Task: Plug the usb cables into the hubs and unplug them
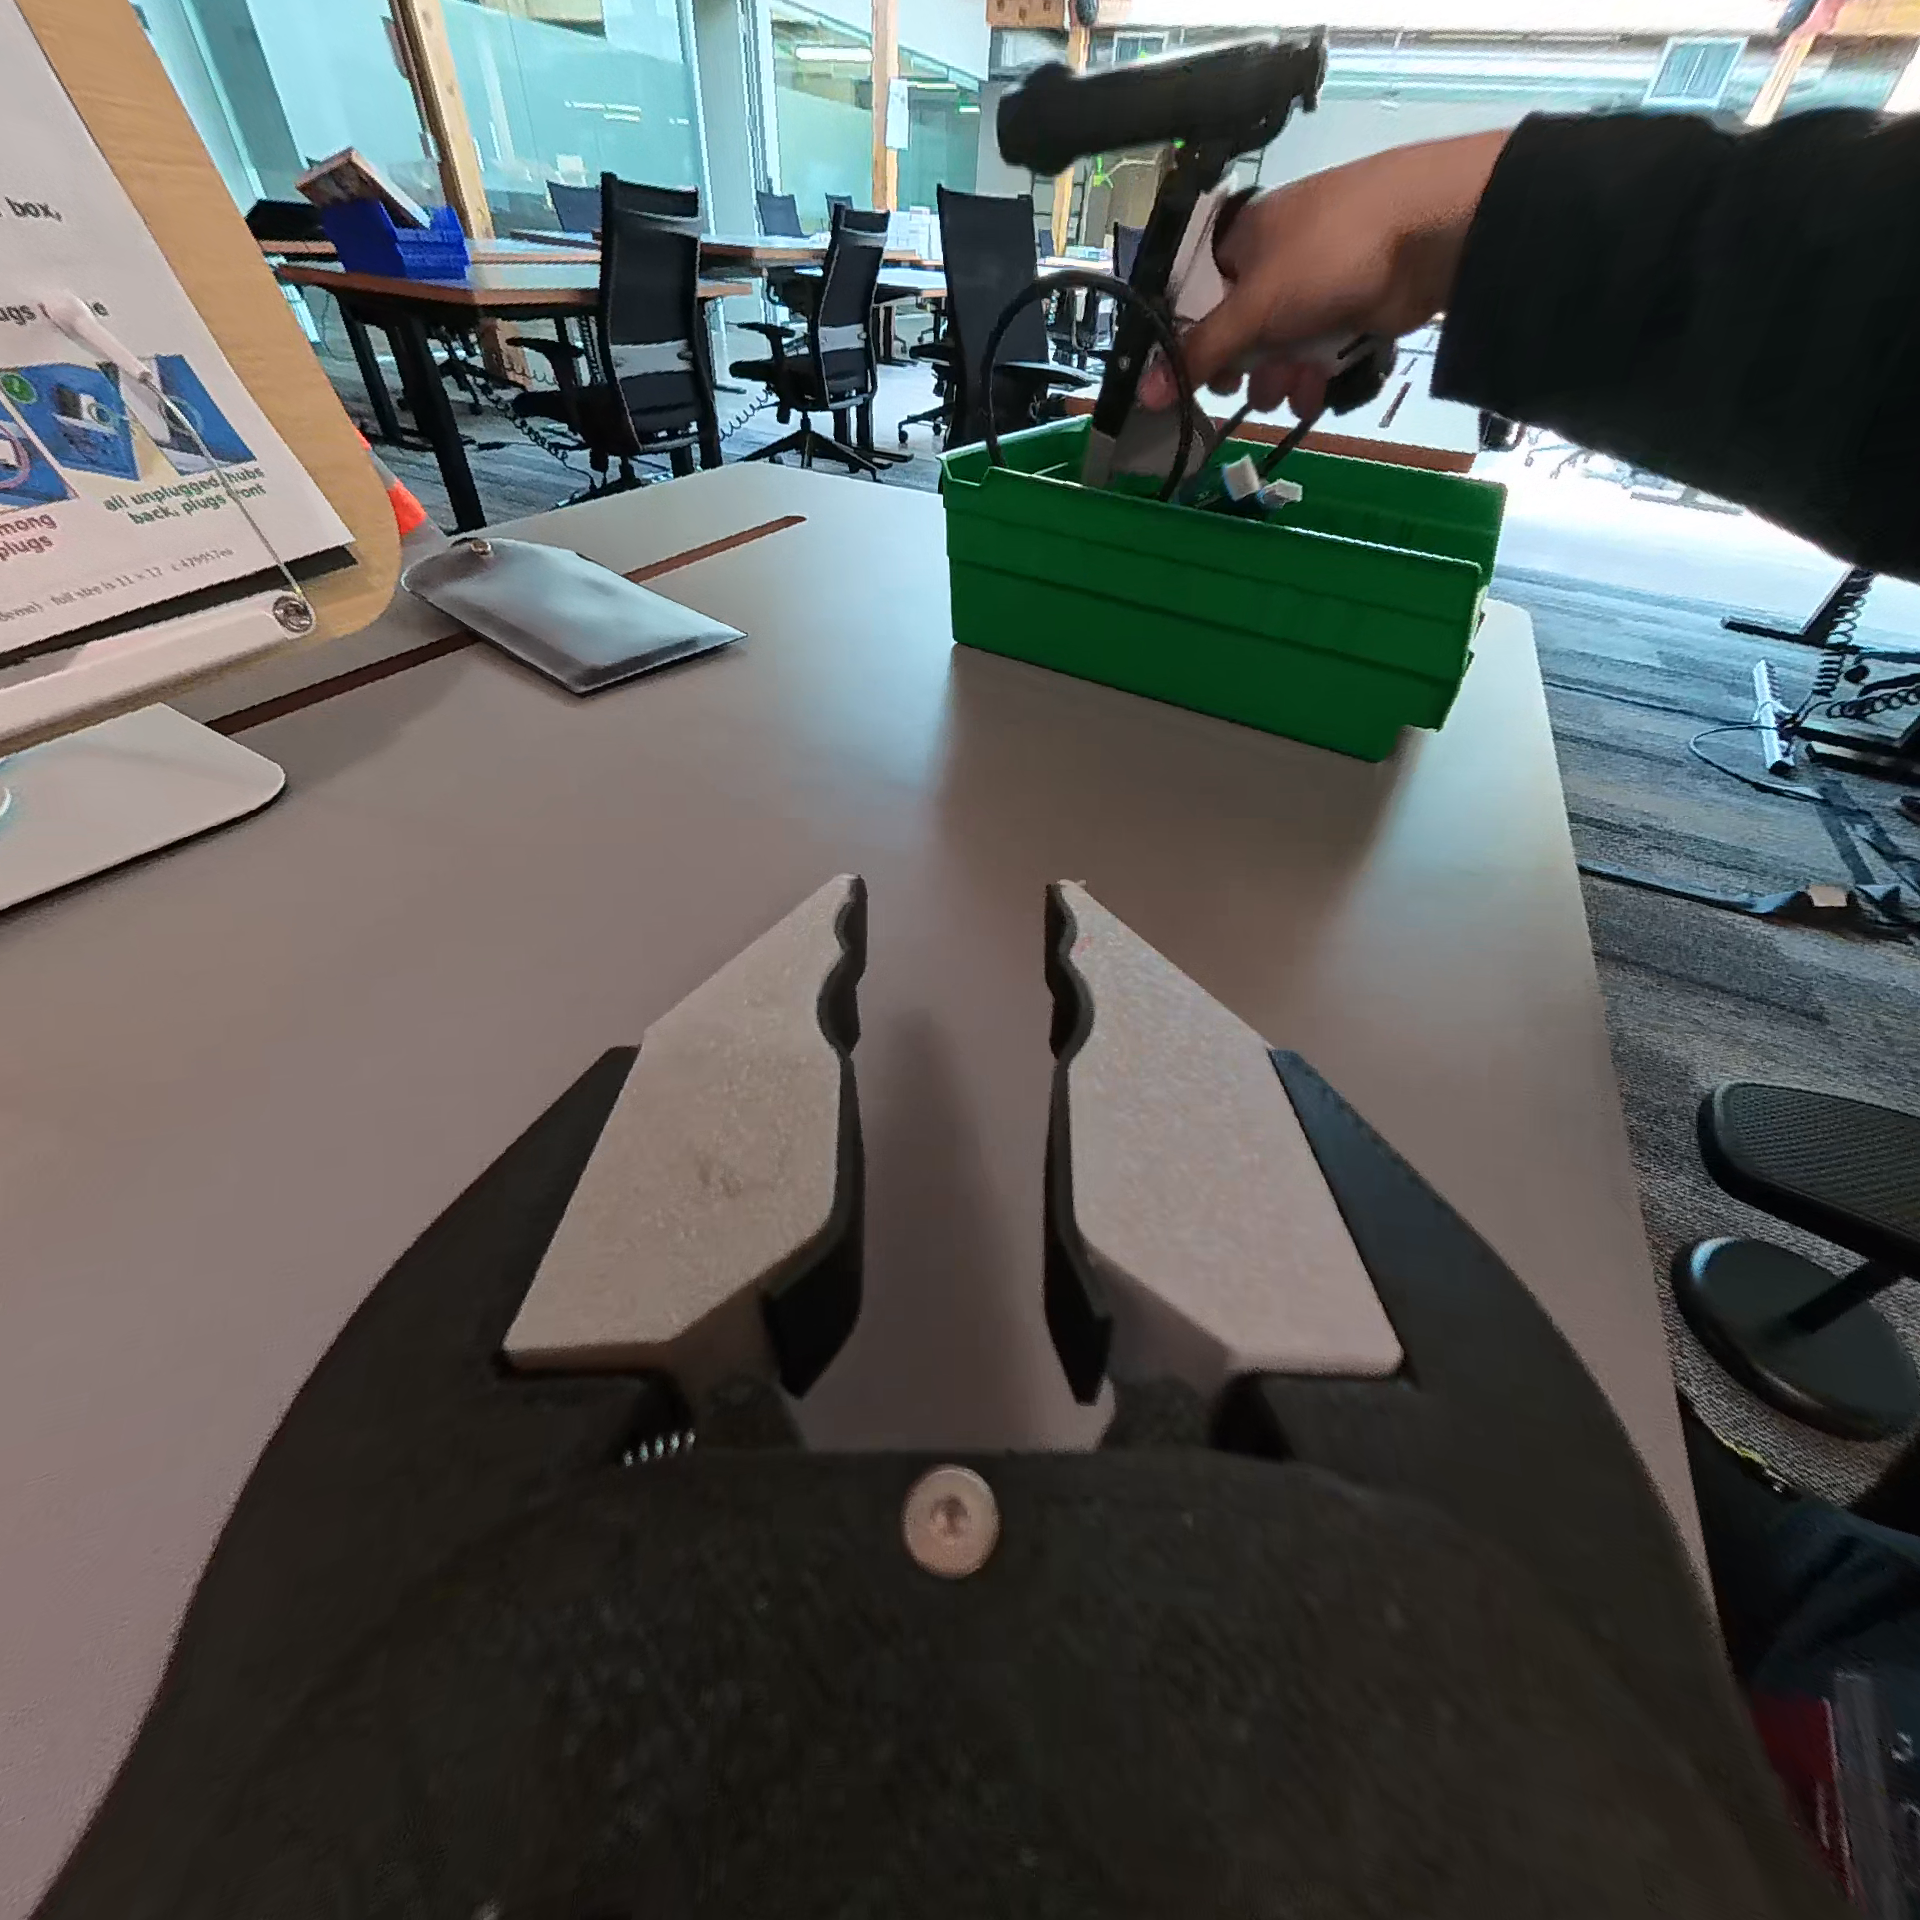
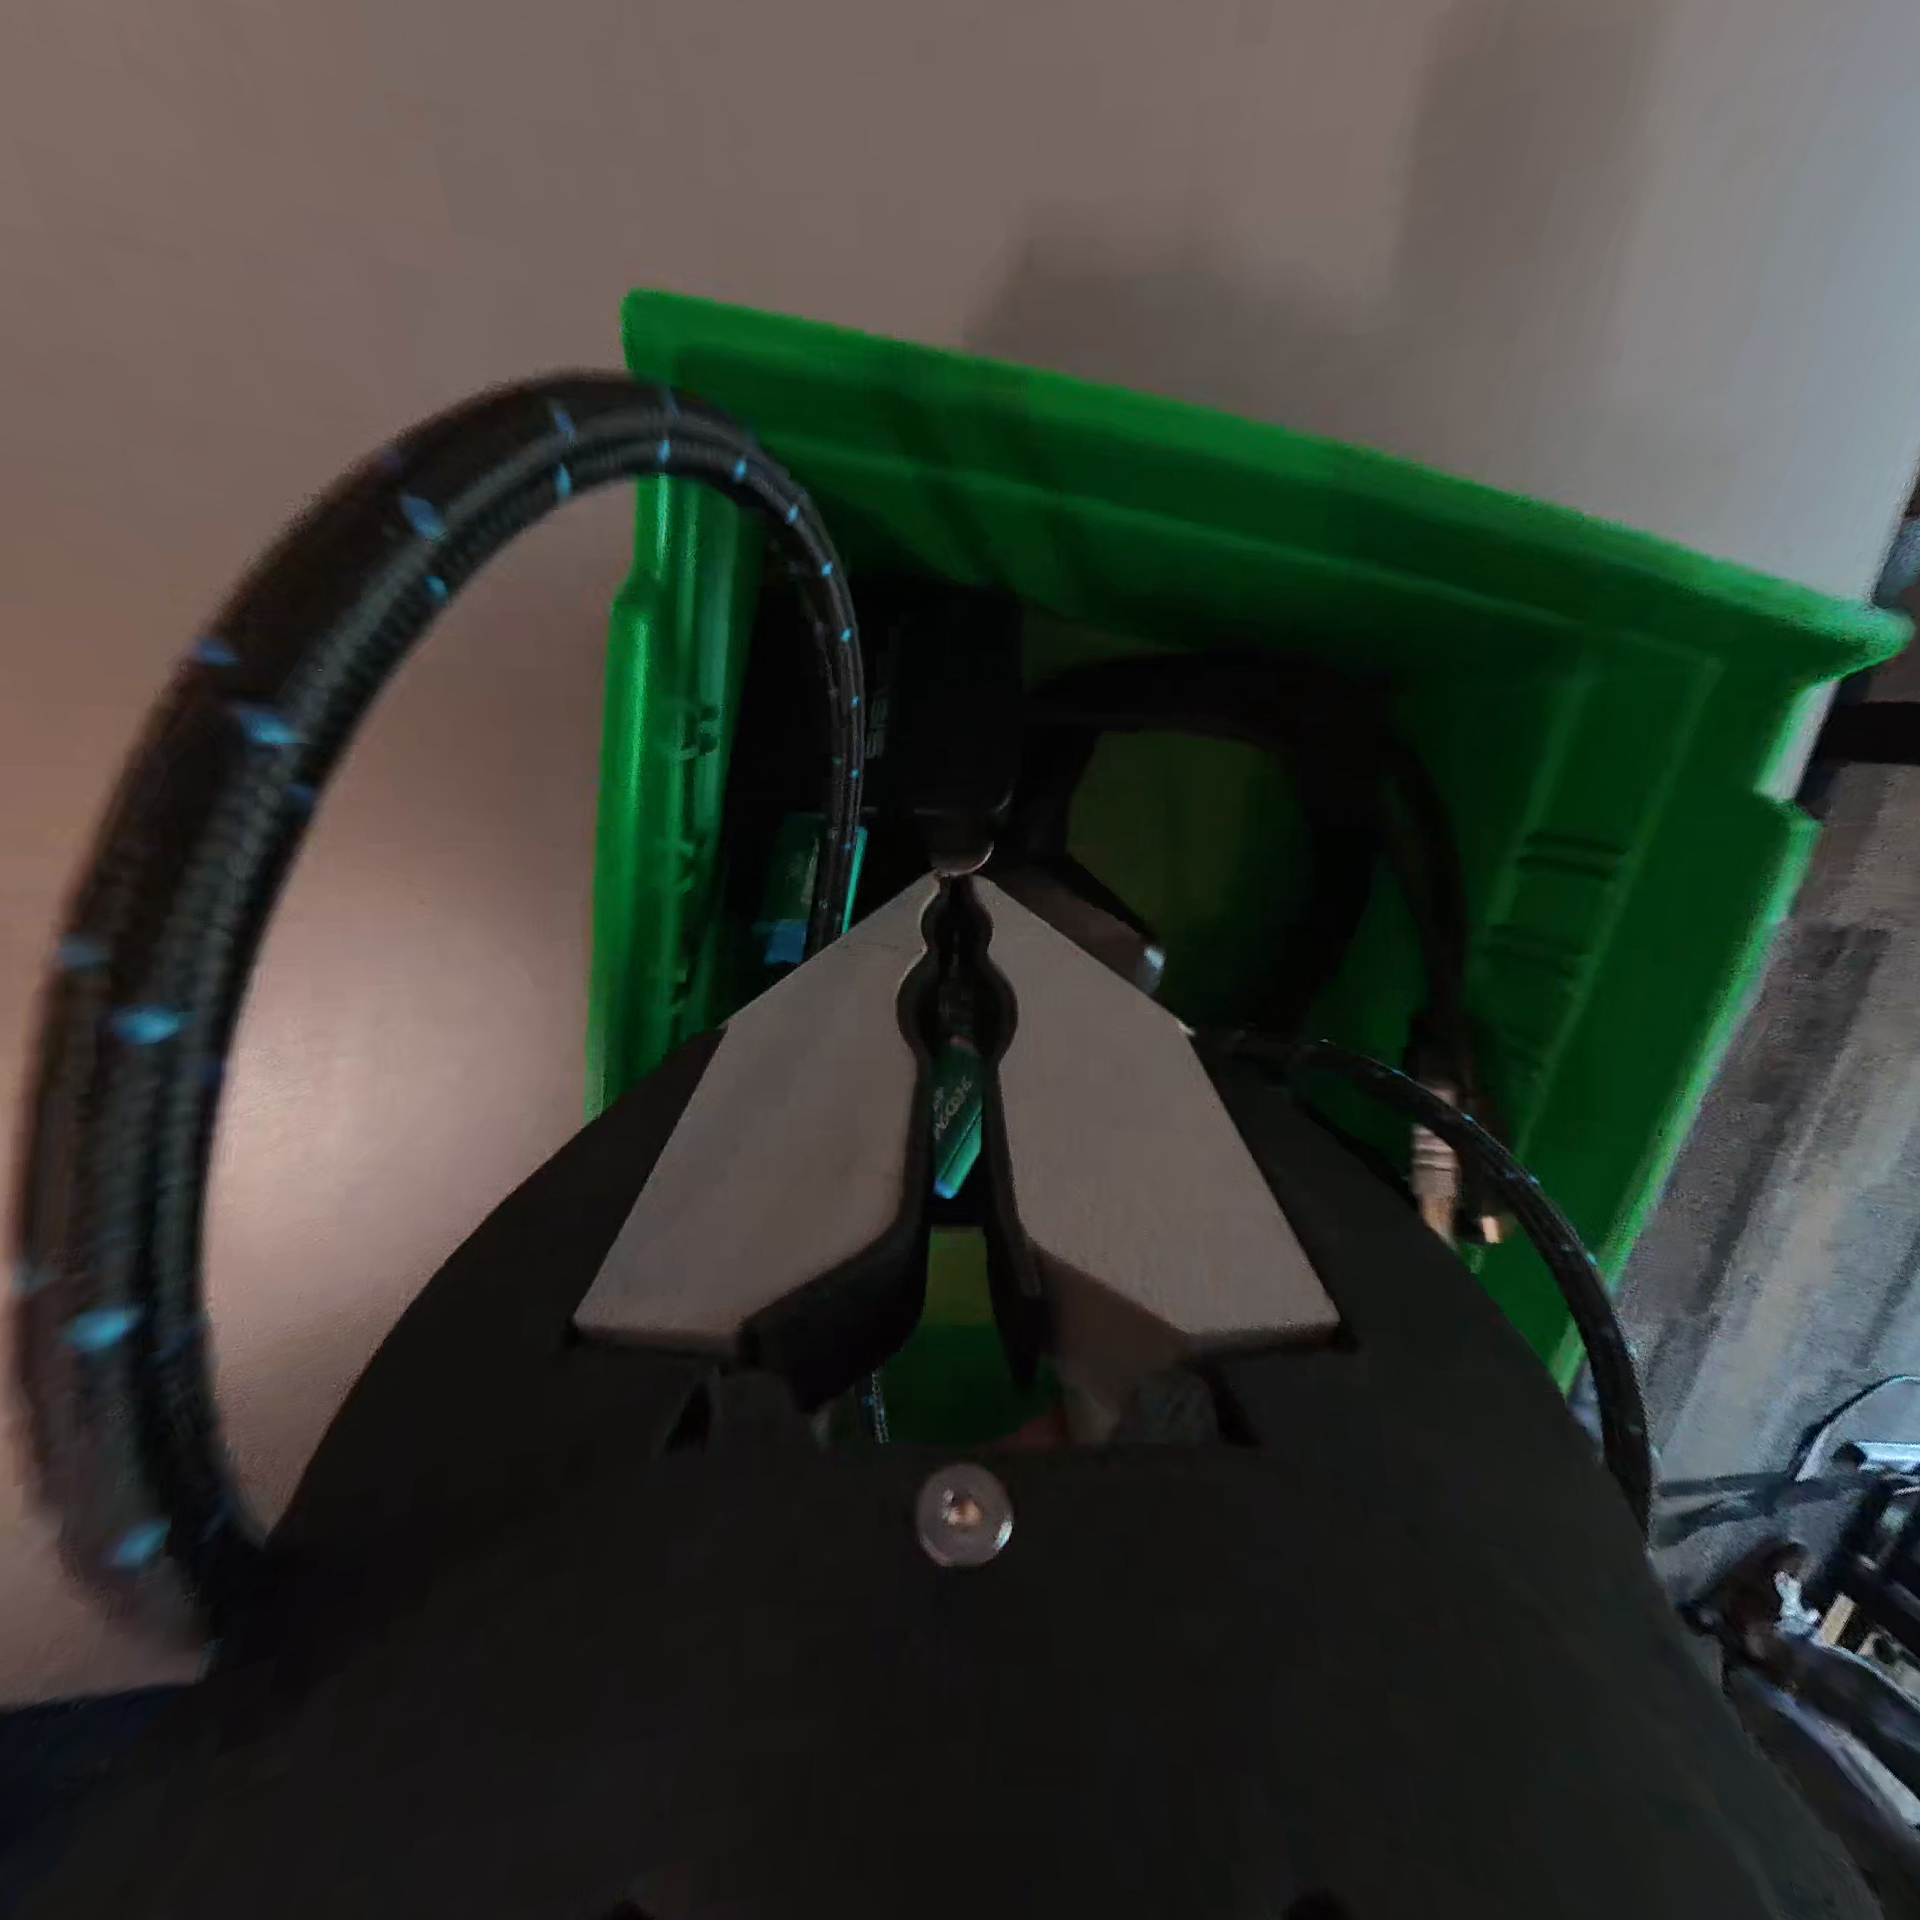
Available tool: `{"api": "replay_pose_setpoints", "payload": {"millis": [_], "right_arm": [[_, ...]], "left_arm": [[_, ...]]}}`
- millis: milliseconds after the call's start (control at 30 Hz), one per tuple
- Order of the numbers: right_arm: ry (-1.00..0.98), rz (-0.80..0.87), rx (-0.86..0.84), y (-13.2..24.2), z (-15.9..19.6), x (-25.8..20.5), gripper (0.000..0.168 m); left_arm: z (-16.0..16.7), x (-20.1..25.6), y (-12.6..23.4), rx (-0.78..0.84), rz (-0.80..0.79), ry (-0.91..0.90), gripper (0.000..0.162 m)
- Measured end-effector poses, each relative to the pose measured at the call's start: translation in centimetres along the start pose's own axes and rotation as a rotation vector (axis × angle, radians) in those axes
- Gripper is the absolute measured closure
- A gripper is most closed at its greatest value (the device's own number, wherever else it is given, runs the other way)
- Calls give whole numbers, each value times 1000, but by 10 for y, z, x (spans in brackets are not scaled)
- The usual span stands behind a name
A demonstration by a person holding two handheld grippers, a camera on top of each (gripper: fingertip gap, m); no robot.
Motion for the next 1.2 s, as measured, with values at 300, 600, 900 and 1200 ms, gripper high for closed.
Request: {"api": "replay_pose_setpoints", "payload": {"millis": [300,600,900,1200], "right_arm": [[82,32,591,148,-21,-40,168],[53,-506,1266,173,90,-132,94],[74,-226,1140,126,164,-101,96],[-13,-122,991,60,194,-62,75]], "left_arm": [[5,1,-3,-38,11,-12,125],[9,43,-11,-21,187,-43,115],[-61,66,87,36,70,-62,118],[-39,-17,219,-239,-409,59,87]]}}
Point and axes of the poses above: each gripper's, where its closed fingertips meet, y back along the fingers, z out of its underside, x = y × z across the jaws, the point moved 4 cm from there along y, back along the fingers, and after that the axes turned 1 degree about -z, right-handed, at the moved point
